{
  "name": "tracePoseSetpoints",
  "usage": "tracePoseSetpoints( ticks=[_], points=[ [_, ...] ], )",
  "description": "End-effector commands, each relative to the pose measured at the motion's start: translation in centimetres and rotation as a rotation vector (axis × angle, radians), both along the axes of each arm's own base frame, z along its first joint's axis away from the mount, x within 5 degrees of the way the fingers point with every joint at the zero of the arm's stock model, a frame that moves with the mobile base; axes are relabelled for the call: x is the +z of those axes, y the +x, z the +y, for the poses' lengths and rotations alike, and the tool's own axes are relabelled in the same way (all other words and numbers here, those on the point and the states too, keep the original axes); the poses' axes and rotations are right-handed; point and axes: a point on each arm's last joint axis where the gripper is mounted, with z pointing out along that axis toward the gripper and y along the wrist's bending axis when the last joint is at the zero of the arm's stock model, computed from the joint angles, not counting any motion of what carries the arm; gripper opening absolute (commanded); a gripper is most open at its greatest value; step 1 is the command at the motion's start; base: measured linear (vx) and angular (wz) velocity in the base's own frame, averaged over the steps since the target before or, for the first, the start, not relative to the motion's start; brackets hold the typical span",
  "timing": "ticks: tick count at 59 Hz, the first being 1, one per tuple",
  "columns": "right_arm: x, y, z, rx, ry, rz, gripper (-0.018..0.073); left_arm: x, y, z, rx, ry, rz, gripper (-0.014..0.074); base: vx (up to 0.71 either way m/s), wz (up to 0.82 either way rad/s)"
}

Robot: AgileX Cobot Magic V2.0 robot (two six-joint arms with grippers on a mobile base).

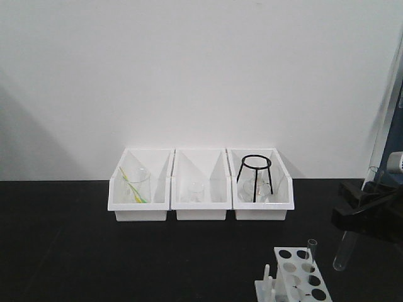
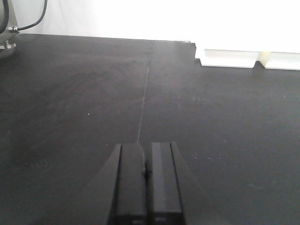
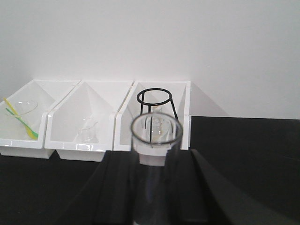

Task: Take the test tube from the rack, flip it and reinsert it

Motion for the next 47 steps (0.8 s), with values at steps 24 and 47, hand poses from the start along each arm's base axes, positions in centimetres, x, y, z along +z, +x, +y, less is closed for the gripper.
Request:
tracePoseSetpoints(
  ticks=[24, 47],
  points=[
    [3.7, -0.4, 1.0, 0.120, -0.004, -0.266, 0.0041, 0.8, 0.1, -0.1, -0.011, 0.003, -0.098, -0.0006, 0.00, 0.00],
    [1.5, 1.5, 2.5, 0.261, 0.045, -0.233, 0.0041, 0.8, 0.1, -0.1, -0.011, 0.003, -0.098, -0.0006, 0.00, 0.00]
  ],
)
